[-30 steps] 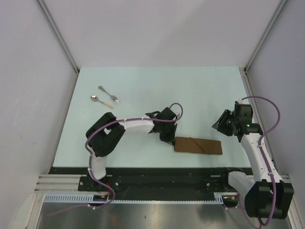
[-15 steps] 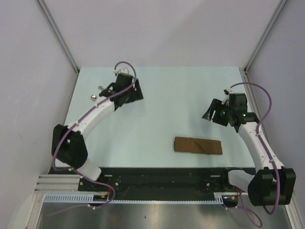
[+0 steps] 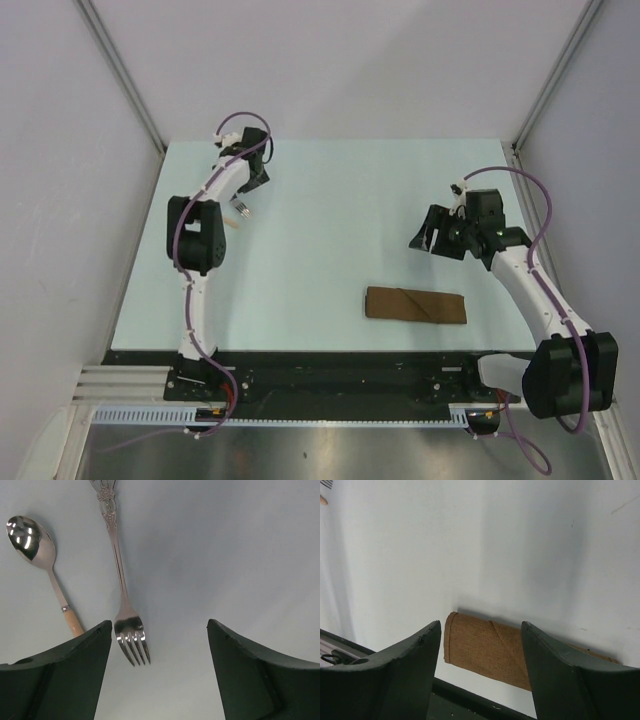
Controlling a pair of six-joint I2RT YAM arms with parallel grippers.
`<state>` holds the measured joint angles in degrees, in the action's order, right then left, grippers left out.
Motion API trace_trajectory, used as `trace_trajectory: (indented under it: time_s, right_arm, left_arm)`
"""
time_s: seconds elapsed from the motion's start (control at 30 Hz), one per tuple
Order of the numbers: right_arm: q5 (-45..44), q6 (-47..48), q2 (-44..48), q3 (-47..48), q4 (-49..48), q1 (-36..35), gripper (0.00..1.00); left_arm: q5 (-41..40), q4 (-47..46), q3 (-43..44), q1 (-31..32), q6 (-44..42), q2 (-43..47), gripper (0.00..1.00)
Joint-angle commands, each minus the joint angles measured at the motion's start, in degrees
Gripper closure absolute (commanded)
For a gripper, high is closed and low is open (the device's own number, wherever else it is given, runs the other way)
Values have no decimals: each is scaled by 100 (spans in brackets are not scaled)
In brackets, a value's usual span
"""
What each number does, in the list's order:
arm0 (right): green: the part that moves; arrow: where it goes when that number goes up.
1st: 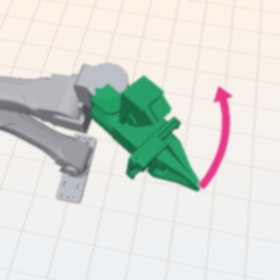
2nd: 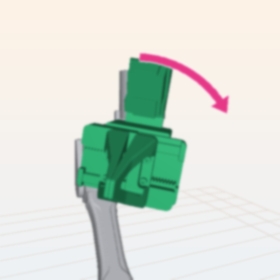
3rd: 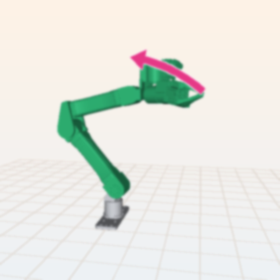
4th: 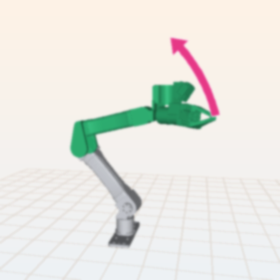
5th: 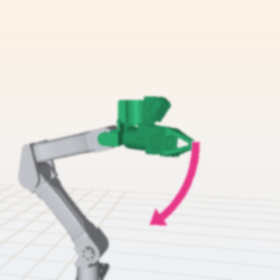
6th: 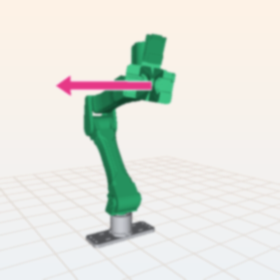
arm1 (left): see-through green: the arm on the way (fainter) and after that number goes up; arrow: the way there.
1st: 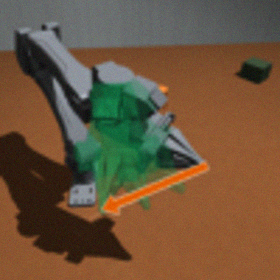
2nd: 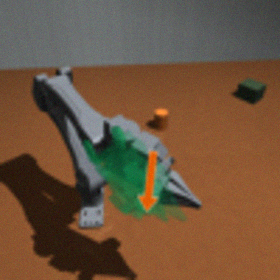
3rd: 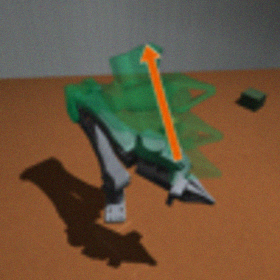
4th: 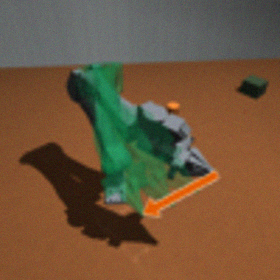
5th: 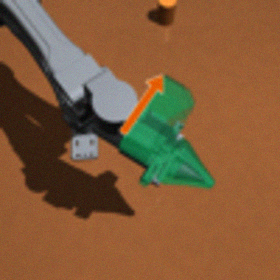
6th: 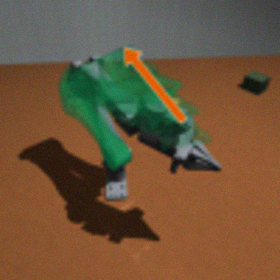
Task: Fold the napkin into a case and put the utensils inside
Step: Pick up the fork from the corner of the board.
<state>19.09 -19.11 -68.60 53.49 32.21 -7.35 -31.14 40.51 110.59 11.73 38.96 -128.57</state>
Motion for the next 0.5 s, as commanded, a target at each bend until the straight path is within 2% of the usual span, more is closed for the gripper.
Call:
trace_trajectory:
  time_s: [0.0, 0.33, 0.43, 0.47]
  right_arm:
    - [112, 154, -118, 214, -136, 111, 30]
    - [165, 136, -294, 188, -223, 314, 30]
    - [183, 127, -329, 231, -259, 305, 30]
    - [183, 136, -330, 266, -250, 287, 30]
  left_arm:
    - [-68, 650, 753, -206, 471, -492, 19]
    - [705, 958, 780, -399, 1017, -871, 28]
    - [942, 836, 737, -399, 1017, -889, 42]
    - [1012, 749, 728, -399, 991, -889, 52]
